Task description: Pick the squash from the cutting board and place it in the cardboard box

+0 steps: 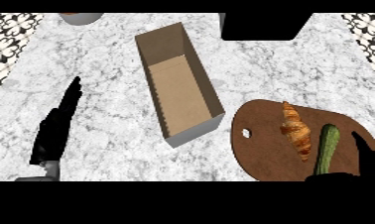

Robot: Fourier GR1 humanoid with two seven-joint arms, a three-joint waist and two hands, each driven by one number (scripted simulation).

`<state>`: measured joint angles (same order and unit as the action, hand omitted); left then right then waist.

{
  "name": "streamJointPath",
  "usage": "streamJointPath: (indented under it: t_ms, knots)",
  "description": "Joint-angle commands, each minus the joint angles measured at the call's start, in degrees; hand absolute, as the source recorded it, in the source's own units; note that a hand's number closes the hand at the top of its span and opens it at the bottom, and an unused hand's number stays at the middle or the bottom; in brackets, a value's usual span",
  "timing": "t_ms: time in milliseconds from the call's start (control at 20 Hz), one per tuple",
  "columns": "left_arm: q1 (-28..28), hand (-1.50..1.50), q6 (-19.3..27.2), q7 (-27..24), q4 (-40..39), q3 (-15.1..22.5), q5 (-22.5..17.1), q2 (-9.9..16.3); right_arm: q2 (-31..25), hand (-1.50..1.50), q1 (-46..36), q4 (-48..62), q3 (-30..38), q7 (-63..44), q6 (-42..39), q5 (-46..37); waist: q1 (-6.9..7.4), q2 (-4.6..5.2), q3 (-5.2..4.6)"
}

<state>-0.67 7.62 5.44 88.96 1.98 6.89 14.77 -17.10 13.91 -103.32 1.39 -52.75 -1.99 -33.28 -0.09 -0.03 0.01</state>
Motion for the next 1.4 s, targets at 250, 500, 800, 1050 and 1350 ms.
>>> streamJointPath:
  t_ms: [250,500,800,1050,1350]
  knots:
    - [1.2,0.00,-3.1,0.7,-1.0,-2.8,0.7,-1.5,2.9,-1.50,1.2,3.8,1.4,4.4,-2.0,-2.2,-0.04,-0.01,-0.01]
    - [-2.2,0.00,-3.2,0.4,3.2,-2.4,2.5,-1.7,3.7,1.50,-0.5,6.4,0.7,7.2,0.1,-6.1,0.10,-0.02,0.00]
    - [0.7,0.00,-3.7,6.6,5.8,-3.2,1.5,-1.9,2.3,1.50,2.1,4.4,-0.6,6.6,5.2,-16.4,0.01,-0.06,0.00]
    - [1.8,0.00,-4.6,2.7,1.8,-4.5,1.8,-1.6,-0.8,1.50,-2.1,3.2,-0.5,8.8,2.6,-18.4,0.09,0.00,-0.01]
    - [-1.3,0.00,-1.9,-1.5,-0.5,-1.2,4.9,-4.8,-0.4,1.50,-1.8,-0.9,-20.6,14.0,1.0,-31.7,0.76,0.02,-0.06]
